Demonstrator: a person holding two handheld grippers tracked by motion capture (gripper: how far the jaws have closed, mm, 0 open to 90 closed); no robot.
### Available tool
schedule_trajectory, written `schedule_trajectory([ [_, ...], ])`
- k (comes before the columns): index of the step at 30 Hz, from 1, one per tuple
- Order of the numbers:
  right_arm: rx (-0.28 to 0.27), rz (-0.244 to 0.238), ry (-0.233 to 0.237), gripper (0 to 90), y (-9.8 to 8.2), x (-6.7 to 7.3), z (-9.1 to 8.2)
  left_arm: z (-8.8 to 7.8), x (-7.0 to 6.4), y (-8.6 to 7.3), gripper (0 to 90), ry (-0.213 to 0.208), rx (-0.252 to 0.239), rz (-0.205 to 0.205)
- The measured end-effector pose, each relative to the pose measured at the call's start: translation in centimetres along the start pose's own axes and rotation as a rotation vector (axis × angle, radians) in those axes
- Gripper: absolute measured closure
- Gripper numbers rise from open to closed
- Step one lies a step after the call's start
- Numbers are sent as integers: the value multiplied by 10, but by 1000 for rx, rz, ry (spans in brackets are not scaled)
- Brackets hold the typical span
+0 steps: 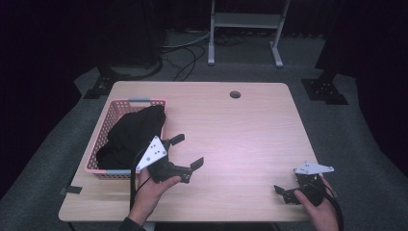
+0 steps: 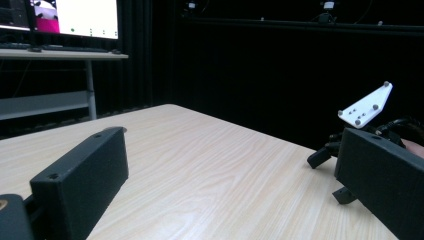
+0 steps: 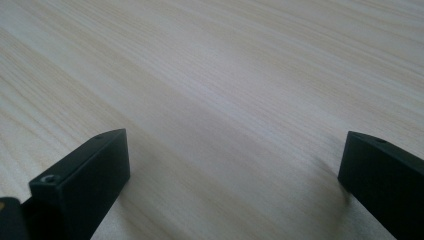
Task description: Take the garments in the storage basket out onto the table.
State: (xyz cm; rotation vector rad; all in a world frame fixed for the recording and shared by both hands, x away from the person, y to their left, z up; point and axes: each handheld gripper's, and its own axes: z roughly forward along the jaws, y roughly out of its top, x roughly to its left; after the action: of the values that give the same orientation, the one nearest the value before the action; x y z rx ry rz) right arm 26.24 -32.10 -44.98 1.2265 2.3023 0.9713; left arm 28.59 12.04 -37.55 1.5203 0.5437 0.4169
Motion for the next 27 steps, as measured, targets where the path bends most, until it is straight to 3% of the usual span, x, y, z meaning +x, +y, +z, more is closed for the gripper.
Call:
schedule_trajectory([
  [13,0,0,0,0,0,0,0,-7,5,26,0,6,23,17],
  [27,0,0,0,0,0,0,0,-21,22,57,0,36,35,7],
])
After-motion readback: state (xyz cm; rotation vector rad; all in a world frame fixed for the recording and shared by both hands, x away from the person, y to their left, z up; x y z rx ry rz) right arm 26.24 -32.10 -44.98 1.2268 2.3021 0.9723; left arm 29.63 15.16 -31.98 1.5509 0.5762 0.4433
